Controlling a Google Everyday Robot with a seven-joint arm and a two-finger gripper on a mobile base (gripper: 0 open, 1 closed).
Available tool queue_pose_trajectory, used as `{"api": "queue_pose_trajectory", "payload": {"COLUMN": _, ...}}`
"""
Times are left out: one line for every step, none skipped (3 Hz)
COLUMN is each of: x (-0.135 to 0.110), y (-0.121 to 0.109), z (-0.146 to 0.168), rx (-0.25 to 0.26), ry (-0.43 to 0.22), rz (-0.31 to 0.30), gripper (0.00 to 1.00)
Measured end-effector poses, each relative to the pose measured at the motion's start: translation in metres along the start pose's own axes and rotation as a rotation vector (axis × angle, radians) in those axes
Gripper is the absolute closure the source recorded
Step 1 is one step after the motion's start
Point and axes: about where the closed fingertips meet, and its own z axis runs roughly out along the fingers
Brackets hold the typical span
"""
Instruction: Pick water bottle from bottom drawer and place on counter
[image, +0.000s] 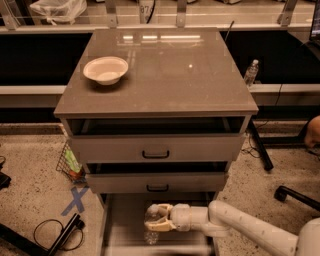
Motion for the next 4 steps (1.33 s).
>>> {"api": "queue_pose_trajectory", "payload": {"x": -0.08, "y": 0.003, "z": -0.021, "rx": 0.006, "ry": 0.003, "rz": 0.028, "gripper": 1.0}}
{"api": "queue_pose_trajectory", "payload": {"x": -0.164, "y": 0.0, "z": -0.044, "rx": 0.018, "ry": 0.007, "rz": 0.023, "gripper": 1.0}}
{"api": "queue_pose_trajectory", "payload": {"x": -0.266, "y": 0.0, "z": -0.082, "rx": 0.078, "ry": 0.028, "rz": -0.011, "gripper": 1.0}}
{"api": "queue_pose_trajectory", "payload": {"x": -0.266, "y": 0.0, "z": -0.081, "rx": 0.075, "ry": 0.027, "rz": -0.011, "gripper": 1.0}}
